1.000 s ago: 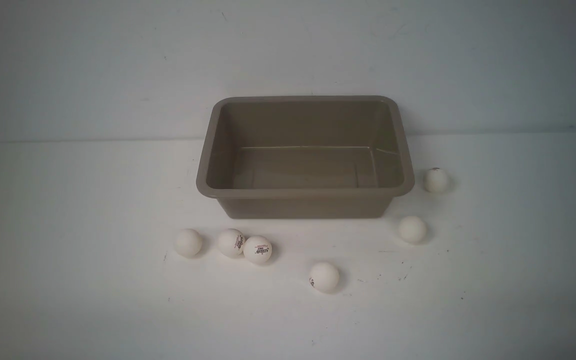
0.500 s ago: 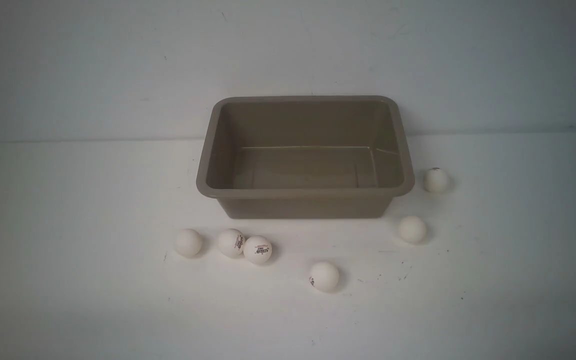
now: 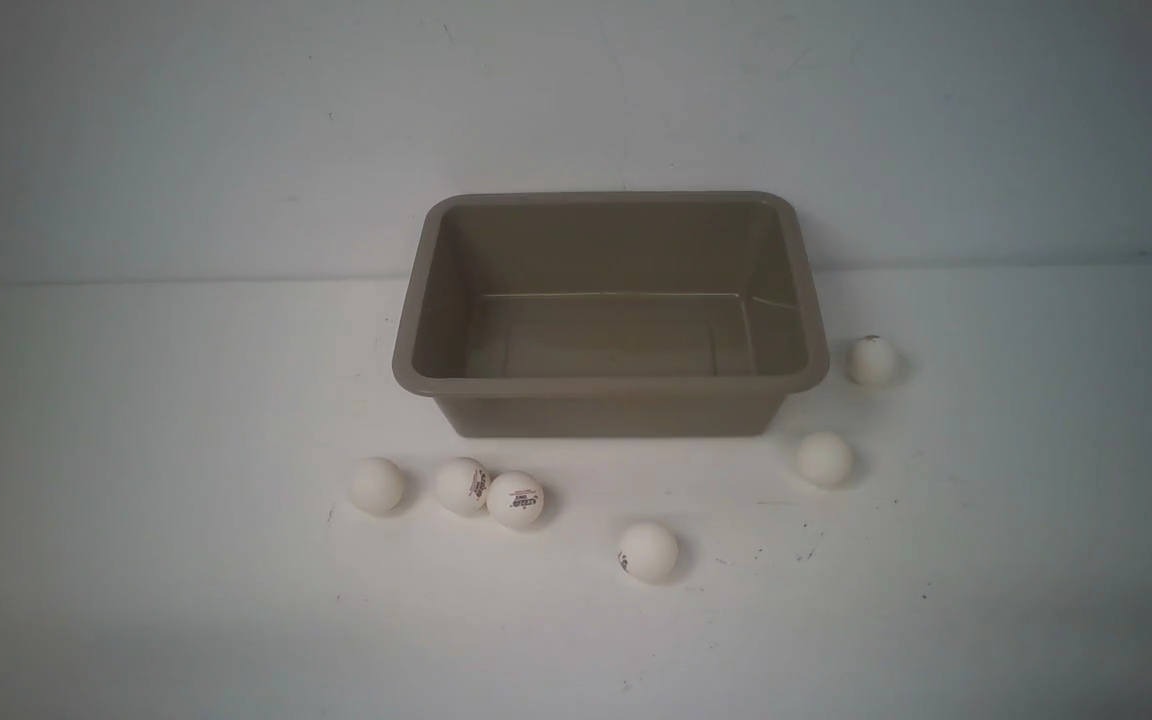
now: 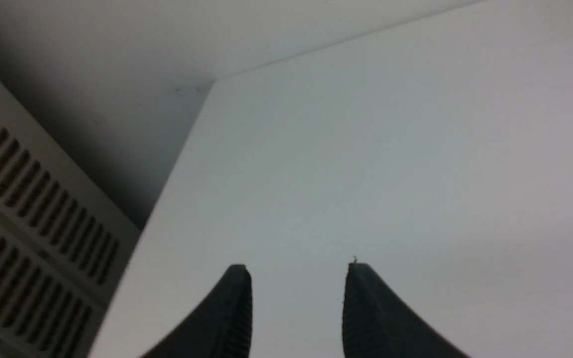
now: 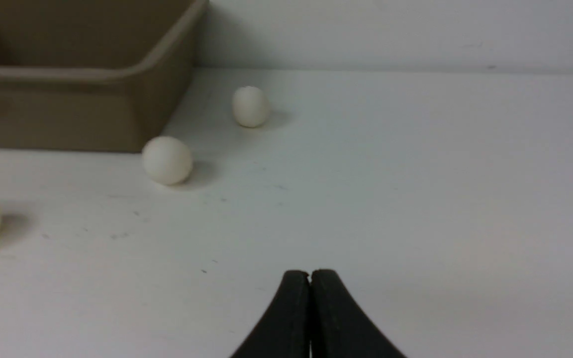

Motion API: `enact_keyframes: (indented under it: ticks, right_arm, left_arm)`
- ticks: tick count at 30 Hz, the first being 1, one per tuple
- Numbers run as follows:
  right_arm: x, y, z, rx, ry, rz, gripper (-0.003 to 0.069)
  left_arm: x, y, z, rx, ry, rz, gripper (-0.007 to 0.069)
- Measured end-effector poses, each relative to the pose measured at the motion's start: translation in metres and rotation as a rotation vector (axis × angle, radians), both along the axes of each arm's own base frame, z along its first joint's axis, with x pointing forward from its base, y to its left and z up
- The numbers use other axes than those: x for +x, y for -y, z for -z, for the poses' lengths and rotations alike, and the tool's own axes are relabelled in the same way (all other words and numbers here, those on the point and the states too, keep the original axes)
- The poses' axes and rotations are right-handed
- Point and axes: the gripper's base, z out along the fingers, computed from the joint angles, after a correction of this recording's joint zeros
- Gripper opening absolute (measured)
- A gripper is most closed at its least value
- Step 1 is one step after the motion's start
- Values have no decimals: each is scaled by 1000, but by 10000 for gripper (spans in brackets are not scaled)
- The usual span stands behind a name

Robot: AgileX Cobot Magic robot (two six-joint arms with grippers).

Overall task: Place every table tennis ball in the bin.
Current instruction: Use the left arm to clamp the table tennis ball closest to it

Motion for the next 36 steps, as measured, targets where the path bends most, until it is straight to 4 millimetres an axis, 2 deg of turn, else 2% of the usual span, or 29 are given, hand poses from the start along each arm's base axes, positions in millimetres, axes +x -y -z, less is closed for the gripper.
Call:
enact_keyframes:
  ticks: [6,8,13,17,22,30,34,36]
  right_arm:
    - [1,-3,-7,164,61,6,-10]
    - [2,-3,-11,241,96,15,-10]
    - [2,-3,-12,284,105,17,-10]
    - [2,-3,-12,285,105,17,-10]
    - [2,-3,-12,285,105,17,-10]
    - [2,-3,-12,296,106,17,-10]
    - [2,-4,-12,301,107,17,-10]
    - [2,-4,-12,315,107,17,-10]
  left_arm:
    - [-1,-6,-3,209,-26,-14,237]
    - [-1,-8,-8,361,-23,-13,237]
    - [1,-8,-18,633,4,19,237]
    - [2,-4,-23,746,34,63,237]
    - [4,1,-26,832,64,114,237]
    - [4,1,-27,844,63,115,237]
    - [4,3,-27,811,90,134,237]
    - [5,8,-28,737,145,175,237]
